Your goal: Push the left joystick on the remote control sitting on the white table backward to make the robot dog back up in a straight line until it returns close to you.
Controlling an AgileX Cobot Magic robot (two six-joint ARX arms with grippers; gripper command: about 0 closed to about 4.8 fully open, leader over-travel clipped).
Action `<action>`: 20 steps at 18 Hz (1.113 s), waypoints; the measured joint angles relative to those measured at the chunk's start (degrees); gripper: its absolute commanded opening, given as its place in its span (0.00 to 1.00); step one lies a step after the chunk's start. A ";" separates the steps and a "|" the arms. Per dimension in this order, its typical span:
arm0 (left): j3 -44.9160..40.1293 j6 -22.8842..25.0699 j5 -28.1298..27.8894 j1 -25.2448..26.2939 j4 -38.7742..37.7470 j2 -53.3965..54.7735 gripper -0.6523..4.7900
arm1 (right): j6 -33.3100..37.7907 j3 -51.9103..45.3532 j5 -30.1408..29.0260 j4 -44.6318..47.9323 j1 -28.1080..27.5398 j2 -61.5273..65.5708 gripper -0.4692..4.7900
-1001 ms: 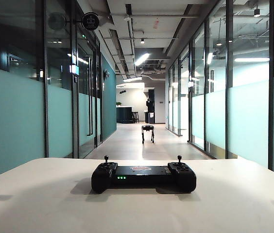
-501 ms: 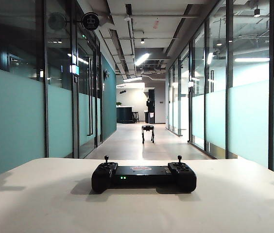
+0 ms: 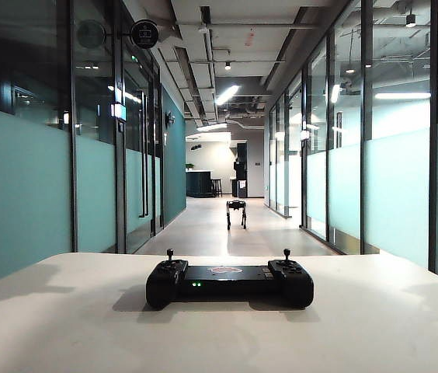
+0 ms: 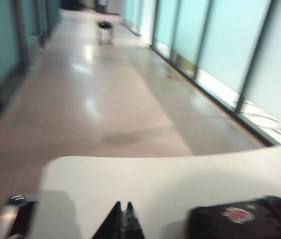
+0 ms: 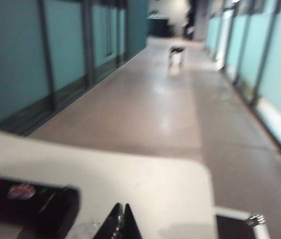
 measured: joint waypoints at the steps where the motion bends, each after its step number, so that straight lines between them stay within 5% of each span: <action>1: 0.42 0.07 0.22 -0.85 0.66 1.18 0.11 | -0.02 -0.02 -0.02 0.98 0.66 1.70 0.09; 10: 6.12 0.20 0.63 -10.14 3.56 14.19 0.11 | 0.11 0.00 -0.04 18.43 6.32 21.33 0.09; 20: 10.75 1.51 1.73 -10.58 3.56 20.98 0.11 | 0.31 1.18 -1.16 34.34 9.20 41.94 0.09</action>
